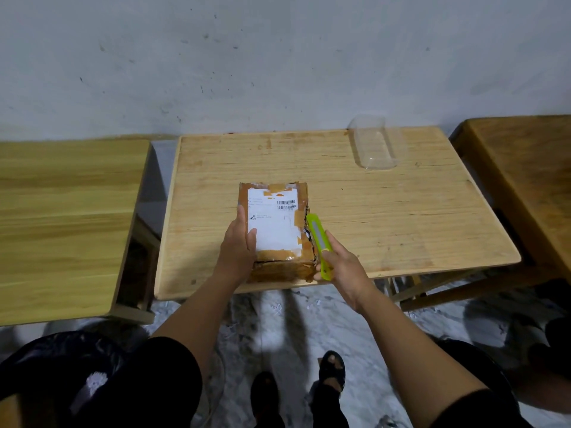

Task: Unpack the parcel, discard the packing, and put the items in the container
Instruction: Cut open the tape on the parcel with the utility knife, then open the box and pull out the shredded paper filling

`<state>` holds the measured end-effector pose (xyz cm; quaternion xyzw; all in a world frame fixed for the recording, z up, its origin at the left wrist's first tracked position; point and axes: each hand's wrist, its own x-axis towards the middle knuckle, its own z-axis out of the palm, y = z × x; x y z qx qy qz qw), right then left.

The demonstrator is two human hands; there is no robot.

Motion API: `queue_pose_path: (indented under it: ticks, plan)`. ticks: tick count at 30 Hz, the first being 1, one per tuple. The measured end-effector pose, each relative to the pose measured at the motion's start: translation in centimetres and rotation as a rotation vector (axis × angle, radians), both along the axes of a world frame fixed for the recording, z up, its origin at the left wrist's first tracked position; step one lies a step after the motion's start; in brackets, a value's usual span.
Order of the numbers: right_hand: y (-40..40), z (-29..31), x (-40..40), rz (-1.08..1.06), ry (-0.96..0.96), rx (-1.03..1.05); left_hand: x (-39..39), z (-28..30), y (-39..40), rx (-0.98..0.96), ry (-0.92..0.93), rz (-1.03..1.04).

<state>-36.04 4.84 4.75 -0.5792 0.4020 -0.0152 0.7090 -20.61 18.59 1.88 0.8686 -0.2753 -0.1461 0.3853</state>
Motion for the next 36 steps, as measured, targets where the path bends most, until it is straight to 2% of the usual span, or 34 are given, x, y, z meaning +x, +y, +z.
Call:
queue_pose_path:
  ticks: [4,10,13,16,24,28,31,36]
  plan:
    - [0.7,0.5,-1.3,0.102,0.047,-0.207,0.1,-0.1,0.1,0.013,0.001,-0.002]
    - [-1.3,0.6,-1.4,0.025,0.004,-0.223,1.1,0.1,0.0,0.031,0.005,0.006]
    - [-3.9,1.0,0.7,-0.009,0.022,-0.193,1.8,0.8,-1.2,0.011,-0.035,0.055]
    - [-7.1,0.7,3.6,-0.023,0.014,-0.235,2.6,0.7,-2.4,-0.027,-0.075,0.004]
    - [-16.8,-4.5,12.6,0.034,0.111,-0.360,1.7,-0.9,-3.3,0.118,-0.089,0.160]
    - [-18.3,-4.4,15.6,0.114,0.149,-0.499,1.9,-1.2,-3.3,0.148,-0.069,0.199]
    - [-19.5,-5.1,16.7,0.168,0.176,-0.571,1.6,-1.2,-3.0,0.134,-0.120,0.143]
    - [-20.2,-4.9,17.7,0.213,0.228,-0.710,1.1,-1.4,-2.9,0.171,-0.143,0.181]
